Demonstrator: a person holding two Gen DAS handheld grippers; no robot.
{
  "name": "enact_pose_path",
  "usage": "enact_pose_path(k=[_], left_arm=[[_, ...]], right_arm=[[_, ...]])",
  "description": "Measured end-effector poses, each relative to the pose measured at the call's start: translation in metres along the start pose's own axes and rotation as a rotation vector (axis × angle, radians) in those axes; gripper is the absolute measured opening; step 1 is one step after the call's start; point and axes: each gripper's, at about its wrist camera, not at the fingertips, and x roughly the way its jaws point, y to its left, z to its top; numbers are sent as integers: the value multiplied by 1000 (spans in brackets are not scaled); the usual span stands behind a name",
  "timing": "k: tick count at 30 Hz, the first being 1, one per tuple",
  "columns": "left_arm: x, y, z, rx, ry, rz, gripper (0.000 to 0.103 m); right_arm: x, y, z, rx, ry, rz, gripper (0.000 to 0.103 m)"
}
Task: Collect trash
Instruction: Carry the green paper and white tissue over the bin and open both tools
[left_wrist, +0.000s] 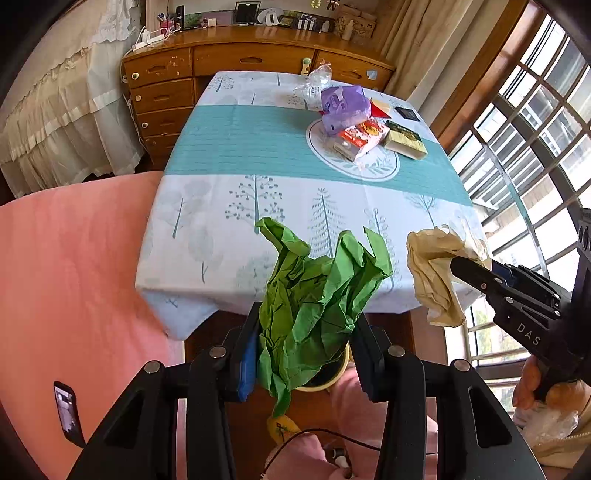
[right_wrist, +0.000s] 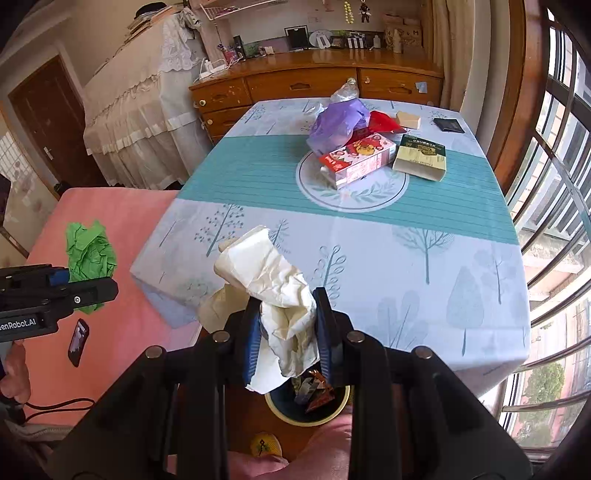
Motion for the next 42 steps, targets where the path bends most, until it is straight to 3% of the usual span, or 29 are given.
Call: enact_pose_path(k=[7,15,25,38,42], left_arm=[[4,6,-56,22,83,-14,43],[34,-18,-75,56,143,-39,43],[150,-37,-107,65,278,-43,43],[332,-28,-143,27,347,20,44],[372,-22,-150,11,378,16,52]], right_arm=[[-10,32,-58,27,80,-7,23],[-12,26,-95,63,150,-30,23],[80,-30,-159,287,300,-55,23],[228,-95,-226,397,360,-92,23],[263,-107,-243,410,377,-87,23]])
